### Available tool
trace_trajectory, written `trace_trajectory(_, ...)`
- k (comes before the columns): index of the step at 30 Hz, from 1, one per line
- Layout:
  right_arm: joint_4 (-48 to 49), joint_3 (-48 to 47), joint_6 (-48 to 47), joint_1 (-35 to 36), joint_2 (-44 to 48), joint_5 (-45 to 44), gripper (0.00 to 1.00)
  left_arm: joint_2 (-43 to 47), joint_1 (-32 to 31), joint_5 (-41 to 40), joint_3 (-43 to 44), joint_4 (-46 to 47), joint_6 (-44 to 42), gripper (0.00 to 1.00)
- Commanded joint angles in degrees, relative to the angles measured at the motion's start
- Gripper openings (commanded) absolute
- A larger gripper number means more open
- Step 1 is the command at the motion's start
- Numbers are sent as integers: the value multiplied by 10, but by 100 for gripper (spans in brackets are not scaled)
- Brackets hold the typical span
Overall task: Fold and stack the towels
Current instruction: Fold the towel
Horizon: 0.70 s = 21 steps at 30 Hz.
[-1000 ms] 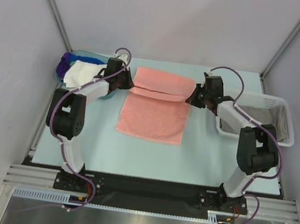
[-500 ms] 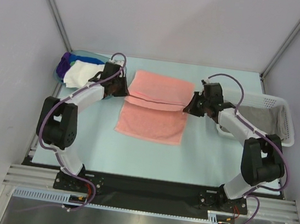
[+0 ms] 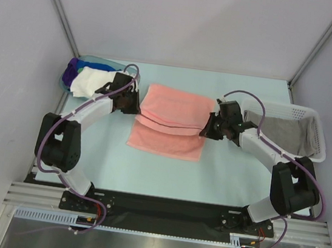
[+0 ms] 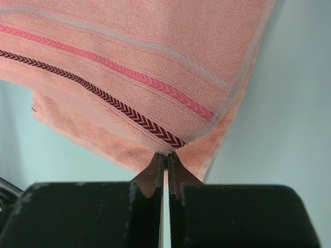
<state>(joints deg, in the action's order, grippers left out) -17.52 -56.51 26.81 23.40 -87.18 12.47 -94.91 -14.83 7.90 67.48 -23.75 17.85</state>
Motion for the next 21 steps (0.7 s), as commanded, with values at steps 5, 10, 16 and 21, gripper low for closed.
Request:
trace_trajectory(5,-11,-2,1,-3,42,-19,0,34,-4,28,2,-30,-25,20)
trace_trajectory(10,-31,-15,-4,12,46,-22,0,39,-4,35,-15,-33,-29,22)
trace_trajectory(16,-15,26,1,31,38,-23,0,44,-4,54,-63,-6,-11,25)
trace_trajectory(21,10,55,14,31,18,-27,17,35,-4,42,-82,10,10,33)
